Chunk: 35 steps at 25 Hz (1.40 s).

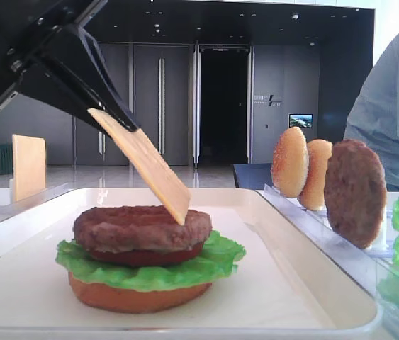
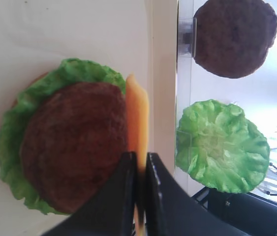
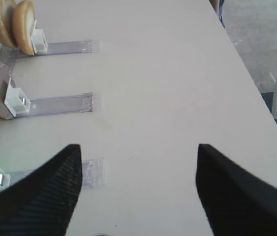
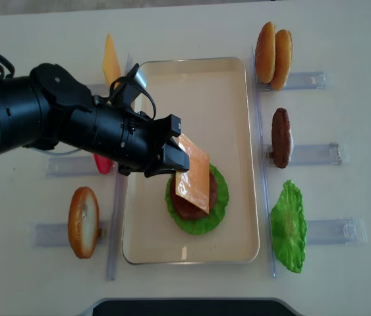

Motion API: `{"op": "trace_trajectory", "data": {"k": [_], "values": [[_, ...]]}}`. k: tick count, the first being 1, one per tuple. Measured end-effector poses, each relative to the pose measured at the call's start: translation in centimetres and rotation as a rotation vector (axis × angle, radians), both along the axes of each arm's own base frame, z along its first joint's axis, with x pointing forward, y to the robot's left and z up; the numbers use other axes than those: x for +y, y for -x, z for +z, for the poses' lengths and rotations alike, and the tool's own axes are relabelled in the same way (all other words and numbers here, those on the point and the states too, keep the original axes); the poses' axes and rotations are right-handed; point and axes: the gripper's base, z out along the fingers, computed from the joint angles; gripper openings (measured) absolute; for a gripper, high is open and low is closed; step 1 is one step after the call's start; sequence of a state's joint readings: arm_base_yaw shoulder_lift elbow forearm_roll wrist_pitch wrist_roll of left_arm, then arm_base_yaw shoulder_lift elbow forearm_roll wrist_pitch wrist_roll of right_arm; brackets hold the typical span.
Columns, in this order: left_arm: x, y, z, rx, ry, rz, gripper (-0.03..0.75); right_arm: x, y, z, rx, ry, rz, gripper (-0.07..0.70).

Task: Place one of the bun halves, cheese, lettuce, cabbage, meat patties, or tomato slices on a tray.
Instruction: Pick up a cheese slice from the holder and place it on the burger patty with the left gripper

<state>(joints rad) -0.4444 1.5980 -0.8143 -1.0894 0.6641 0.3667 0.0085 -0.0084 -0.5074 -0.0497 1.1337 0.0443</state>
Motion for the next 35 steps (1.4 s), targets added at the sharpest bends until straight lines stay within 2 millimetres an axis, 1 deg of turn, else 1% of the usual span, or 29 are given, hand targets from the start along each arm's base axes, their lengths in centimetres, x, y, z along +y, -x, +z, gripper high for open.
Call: {"op": "trace_trajectory", "data": {"k": [16,18,24,27,35], "values": [[-0.1,-0.2,0.1,-0.013,0.018,0.011,0.021,0.0,0.0,0.0,0.0,0.0,0.0,0.469],[-0.1,-0.2,-0.1,-0.006,0.018,0.016,0.021,0.0,0.0,0.0,0.0,0.0,0.0,0.469],[-0.8,-0.5,-1.5,0.031,0.036,0.003,0.021,0.0,0.0,0.0,0.0,0.0,0.0,0.469],[-1.2,-0.5,-1.7,0.023,0.062,-0.012,0.021,0.0,0.0,0.0,0.0,0.0,0.0,0.469],[-1.2,-0.6,-1.7,0.018,0.063,-0.016,0.021,0.0,0.0,0.0,0.0,0.0,0.0,0.469]]}}
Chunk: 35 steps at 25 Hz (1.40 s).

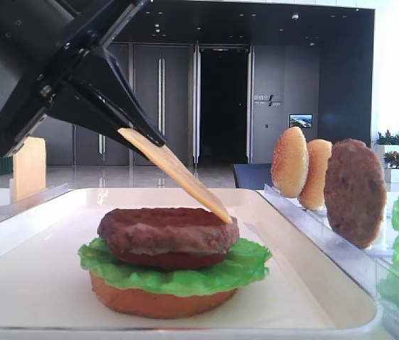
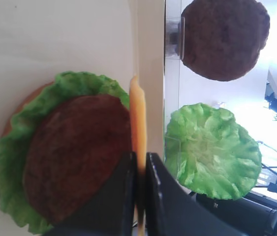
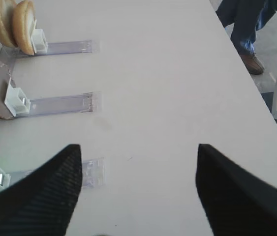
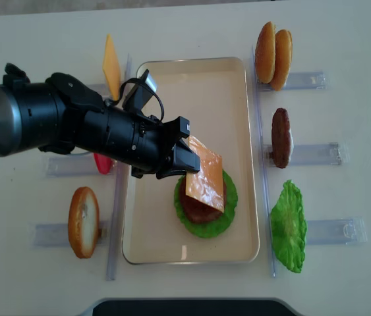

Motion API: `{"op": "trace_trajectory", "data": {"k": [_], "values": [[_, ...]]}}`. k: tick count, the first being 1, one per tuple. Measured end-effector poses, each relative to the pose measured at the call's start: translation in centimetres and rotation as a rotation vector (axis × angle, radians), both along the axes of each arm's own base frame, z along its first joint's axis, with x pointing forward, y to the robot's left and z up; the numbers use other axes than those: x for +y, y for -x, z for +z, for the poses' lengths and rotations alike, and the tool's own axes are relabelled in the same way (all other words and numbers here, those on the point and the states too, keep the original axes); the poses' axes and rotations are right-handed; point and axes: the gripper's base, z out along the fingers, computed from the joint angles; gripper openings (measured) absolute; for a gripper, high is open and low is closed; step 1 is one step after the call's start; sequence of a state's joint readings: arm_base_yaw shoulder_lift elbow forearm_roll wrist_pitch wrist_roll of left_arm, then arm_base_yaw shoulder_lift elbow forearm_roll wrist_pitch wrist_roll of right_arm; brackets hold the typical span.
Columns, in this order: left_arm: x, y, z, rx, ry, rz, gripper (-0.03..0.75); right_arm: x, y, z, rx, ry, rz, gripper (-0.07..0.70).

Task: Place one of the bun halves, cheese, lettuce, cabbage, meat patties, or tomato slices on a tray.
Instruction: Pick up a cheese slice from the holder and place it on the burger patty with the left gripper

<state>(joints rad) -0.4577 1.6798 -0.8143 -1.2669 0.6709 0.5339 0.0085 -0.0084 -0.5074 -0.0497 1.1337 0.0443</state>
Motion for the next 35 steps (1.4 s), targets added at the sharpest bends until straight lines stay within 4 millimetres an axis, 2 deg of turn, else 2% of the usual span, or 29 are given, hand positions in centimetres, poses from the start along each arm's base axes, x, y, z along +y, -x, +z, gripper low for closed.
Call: {"op": "trace_trajectory", "data": {"k": [14,17,22,25,28,35], "values": [[0.25,0.16,-0.27,-0.02,-0.046,-0.043,0.039,0.0,0.0,0.0,0.0,0.0,0.0,0.469],[0.34,0.22,-0.37,-0.028,-0.062,-0.061,0.118,0.0,0.0,0.0,0.0,0.0,0.0,0.469],[0.35,0.23,-0.39,-0.029,-0.065,-0.064,0.358,0.0,0.0,0.0,0.0,0.0,0.0,0.469],[0.36,0.23,-0.39,-0.023,-0.065,-0.059,0.468,0.0,0.0,0.0,0.0,0.0,0.0,0.469],[0.36,0.25,-0.4,-0.019,-0.066,-0.059,0.511,0.0,0.0,0.0,0.0,0.0,0.0,0.469],[0.58,0.46,-0.62,0.024,-0.095,-0.048,0.522,0.0,0.0,0.0,0.0,0.0,0.0,0.469]]}}
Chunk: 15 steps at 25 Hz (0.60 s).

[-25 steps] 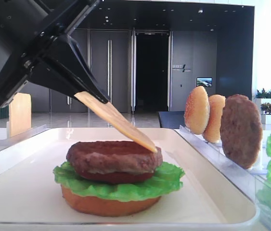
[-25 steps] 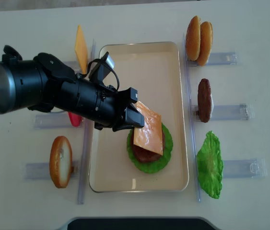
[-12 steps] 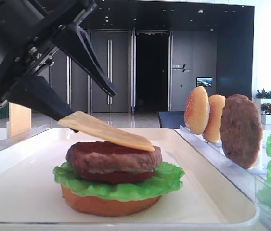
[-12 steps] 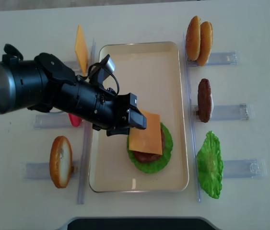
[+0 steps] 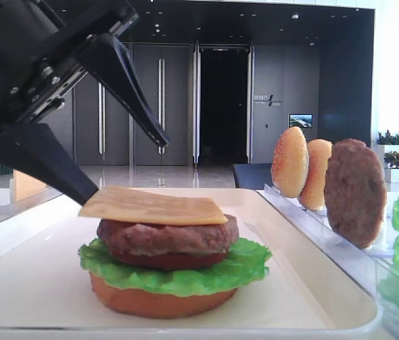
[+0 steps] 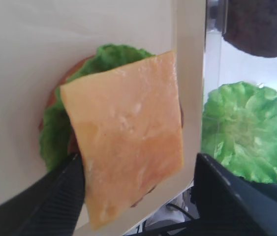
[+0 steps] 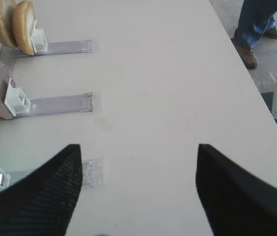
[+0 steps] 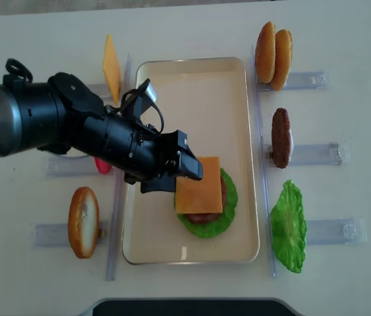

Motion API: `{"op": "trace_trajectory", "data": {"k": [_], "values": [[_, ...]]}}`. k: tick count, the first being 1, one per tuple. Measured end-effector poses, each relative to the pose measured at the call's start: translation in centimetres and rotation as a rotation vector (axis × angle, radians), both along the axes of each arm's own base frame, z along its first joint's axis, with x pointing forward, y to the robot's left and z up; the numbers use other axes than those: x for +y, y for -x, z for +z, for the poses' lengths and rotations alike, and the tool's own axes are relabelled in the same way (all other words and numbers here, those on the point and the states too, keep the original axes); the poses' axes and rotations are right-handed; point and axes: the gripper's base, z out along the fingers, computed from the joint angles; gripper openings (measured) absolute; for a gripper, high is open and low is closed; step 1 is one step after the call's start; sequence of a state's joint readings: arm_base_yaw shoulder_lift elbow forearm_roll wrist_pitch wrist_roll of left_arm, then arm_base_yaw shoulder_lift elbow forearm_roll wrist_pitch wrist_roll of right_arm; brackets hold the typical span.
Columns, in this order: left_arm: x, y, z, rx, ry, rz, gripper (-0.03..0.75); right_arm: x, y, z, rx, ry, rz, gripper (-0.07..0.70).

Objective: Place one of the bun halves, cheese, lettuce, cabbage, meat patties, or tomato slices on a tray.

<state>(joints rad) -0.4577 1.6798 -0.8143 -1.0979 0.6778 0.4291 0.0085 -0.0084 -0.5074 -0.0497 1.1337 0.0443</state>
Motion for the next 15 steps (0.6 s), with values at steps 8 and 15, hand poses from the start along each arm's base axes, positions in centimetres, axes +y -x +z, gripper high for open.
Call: {"op": "trace_trajectory", "data": {"k": [8,15], "values": [[0.7,0.5,-0.6,0.041,-0.101,-0.037,0.526,0.0,0.0,0.0,0.0,0.0,0.0,0.469],[1.2,0.8,-0.1,0.025,-0.154,-0.071,0.528,0.0,0.0,0.0,0.0,0.0,0.0,0.469]]}}
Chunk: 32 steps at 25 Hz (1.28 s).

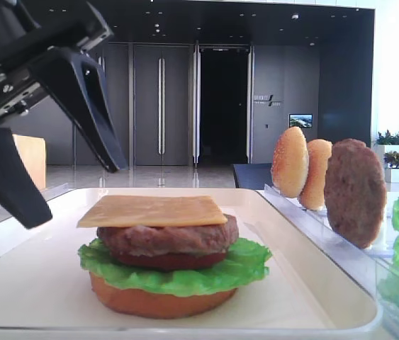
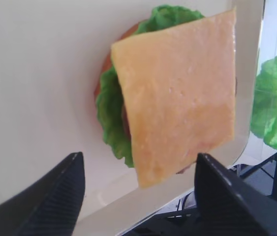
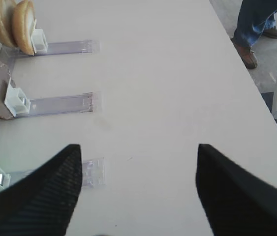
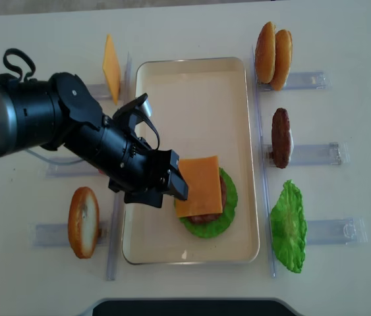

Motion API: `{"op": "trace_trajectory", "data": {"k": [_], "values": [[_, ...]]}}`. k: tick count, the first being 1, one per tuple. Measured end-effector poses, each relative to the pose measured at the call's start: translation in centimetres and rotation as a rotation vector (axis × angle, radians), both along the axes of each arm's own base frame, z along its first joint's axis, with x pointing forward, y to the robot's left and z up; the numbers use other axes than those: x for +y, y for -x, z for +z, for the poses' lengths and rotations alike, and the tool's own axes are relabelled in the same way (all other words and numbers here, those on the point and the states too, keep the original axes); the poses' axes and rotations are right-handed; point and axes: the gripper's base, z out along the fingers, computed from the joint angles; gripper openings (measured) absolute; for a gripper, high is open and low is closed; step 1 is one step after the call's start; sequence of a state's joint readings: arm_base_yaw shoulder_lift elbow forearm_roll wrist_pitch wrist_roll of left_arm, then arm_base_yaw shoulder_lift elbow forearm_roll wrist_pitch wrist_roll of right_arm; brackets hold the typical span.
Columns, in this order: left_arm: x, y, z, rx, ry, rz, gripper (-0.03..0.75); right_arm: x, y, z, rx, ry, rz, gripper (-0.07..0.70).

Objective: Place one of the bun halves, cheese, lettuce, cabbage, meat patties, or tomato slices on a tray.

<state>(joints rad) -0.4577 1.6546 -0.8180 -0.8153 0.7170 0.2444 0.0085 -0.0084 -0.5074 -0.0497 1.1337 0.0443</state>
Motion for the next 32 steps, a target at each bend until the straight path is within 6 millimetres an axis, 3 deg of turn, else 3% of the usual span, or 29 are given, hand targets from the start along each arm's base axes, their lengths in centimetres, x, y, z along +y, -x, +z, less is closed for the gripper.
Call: {"op": "trace_trajectory", "data": {"k": [4,12,19,28,32], "values": [[0.1,-0.6,2.3,-0.058,-0.025,-0.007,0.528,0.0,0.0,0.0,0.0,0.0,0.0,0.469],[0.5,-4.0,9.8,-0.252,-0.189,-0.01,0.528,0.0,0.0,0.0,0.0,0.0,0.0,0.469],[2.9,-6.7,15.0,-0.395,-0.351,0.095,0.534,0.0,0.0,0.0,0.0,0.0,0.0,0.469],[7.1,-7.8,15.2,-0.342,-0.488,0.156,0.537,0.0,0.0,0.0,0.0,0.0,0.0,0.469],[10.3,-8.2,15.1,-0.307,-0.605,0.188,0.537,0.0,0.0,0.0,0.0,0.0,0.0,0.469]]}}
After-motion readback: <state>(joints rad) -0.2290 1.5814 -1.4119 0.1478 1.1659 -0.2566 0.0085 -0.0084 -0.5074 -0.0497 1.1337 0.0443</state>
